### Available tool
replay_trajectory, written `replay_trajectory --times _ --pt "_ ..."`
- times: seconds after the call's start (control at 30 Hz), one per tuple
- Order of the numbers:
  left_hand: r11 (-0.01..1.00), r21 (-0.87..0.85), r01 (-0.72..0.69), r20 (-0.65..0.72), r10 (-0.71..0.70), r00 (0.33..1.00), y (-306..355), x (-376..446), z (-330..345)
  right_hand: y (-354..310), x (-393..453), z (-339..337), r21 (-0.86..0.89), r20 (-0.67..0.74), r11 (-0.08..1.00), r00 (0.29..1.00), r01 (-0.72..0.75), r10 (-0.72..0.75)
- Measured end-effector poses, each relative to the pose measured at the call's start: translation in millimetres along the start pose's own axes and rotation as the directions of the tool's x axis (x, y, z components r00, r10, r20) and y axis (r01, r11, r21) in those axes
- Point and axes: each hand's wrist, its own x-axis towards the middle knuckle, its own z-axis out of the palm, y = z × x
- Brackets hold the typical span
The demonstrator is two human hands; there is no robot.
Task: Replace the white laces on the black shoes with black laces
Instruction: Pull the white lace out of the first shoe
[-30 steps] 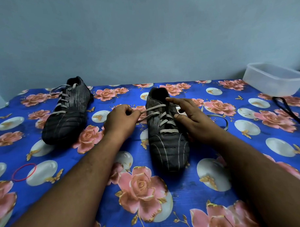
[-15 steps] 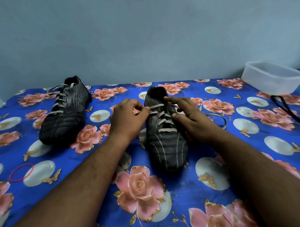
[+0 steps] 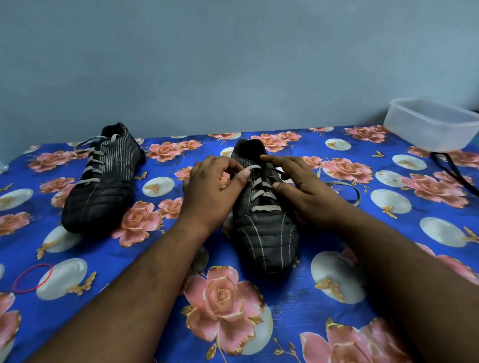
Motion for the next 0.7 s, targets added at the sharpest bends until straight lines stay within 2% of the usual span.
replay_trajectory --times 0.13,0.23,0.3,0.37,0.47,0.57,0.63,0.7 --pt "0.998 0.038 0.047 -0.005 -0.046 0.999 -5 3 1 1 1 0 -0.012 0.003 1.0 1.0 0.0 0.0" --pt "0.974 0.068 0.215 -0.029 -0.213 0.977 -14 7 -4 1 1 1 -0.012 0.003 1.0 1.0 0.001 -0.001" --pt "0.936 0.145 0.322 -0.023 -0.322 0.946 -19 8 -7 0 0 0 -0.011 0.002 1.0 1.0 0.002 -0.002" --pt "0.908 0.19 0.373 -0.019 -0.376 0.926 -23 7 -11 -2 0 0 -0.005 0.004 1.0 1.0 0.002 -0.002" --pt "0.949 0.089 0.303 -0.037 -0.301 0.953 -21 7 -11 -2 -1 0 0.001 0.004 1.0 1.0 -0.004 0.004" --pt "0.995 -0.074 0.061 -0.049 -0.065 0.997 -10 4 -7 -2 -1 0 -0.001 0.005 1.0 1.0 -0.007 0.007" --pt "0.999 -0.03 -0.031 -0.009 0.031 0.999 -1 1 -4 -2 -1 0 -0.007 0.007 1.0 1.0 -0.006 0.006" --pt "0.999 0.012 -0.031 0.021 0.031 0.999 4 0 -2 -2 -1 0 -0.01 0.006 1.0 1.0 -0.005 0.005"
